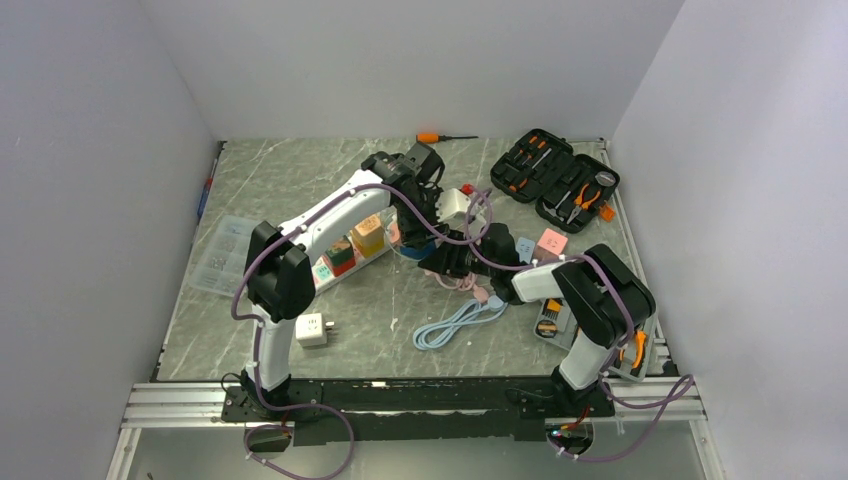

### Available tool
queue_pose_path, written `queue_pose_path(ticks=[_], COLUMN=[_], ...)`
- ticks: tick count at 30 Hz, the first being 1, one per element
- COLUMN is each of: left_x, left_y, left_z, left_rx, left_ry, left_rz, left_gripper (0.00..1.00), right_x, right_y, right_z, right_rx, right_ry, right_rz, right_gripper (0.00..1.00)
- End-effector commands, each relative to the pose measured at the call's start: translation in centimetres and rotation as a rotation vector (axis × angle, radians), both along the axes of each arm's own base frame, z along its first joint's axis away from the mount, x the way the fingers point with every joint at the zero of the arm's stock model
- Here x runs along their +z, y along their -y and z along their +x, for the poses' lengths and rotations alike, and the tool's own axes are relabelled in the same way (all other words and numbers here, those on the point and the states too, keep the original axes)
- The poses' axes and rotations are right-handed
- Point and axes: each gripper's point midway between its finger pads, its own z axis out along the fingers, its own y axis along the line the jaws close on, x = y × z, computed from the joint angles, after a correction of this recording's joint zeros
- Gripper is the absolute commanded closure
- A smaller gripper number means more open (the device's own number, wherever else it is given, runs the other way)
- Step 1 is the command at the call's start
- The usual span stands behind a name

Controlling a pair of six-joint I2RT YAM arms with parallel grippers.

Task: Pull the plug off the socket
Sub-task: Remove the plug from the socket.

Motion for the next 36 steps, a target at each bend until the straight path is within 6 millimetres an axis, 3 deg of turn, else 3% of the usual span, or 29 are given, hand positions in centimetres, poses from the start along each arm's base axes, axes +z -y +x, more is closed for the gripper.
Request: queue_pose_path(ticks=[1, 5, 16, 23, 31, 36], left_x=[7.2, 7.3, 7.6, 7.7, 8.1, 7.5], left_y=[0.8, 0.5, -1.4, -3.5, -3.1, -0.8], left_z=[0.1, -0.2, -1.4, -1.9, -0.6, -1.0], left_rx=[-0.025, -0.036, -0.076, -0.094, -0.088, -0.093], left_ry=[0.144, 0.14, 0.16, 0.182, 0.172, 0.103], left_rz=[-0.146, -0.138, -0.082, -0.035, -0.037, -0.068], left_gripper=[1.0, 1.0, 1.0, 1.0, 1.0, 1.0], right_x=[0.4, -0.9, -5.0, -6.1, -6.6, -6.7], right_y=[0.8, 2.1, 6.1, 8.2, 8.9, 7.3], right_z=[0.2, 0.3, 1.0, 1.6, 1.3, 0.6], right_rx=[-0.008, -0.047, -0.199, -0.256, -0.266, -0.233], right_ry=[0.058, 0.02, -0.104, -0.111, -0.098, -0.094], right_rz=[-0.017, -0.035, -0.163, -0.268, -0.336, -0.352], right_gripper=[0.82, 0.99, 1.0, 1.0, 1.0, 1.0])
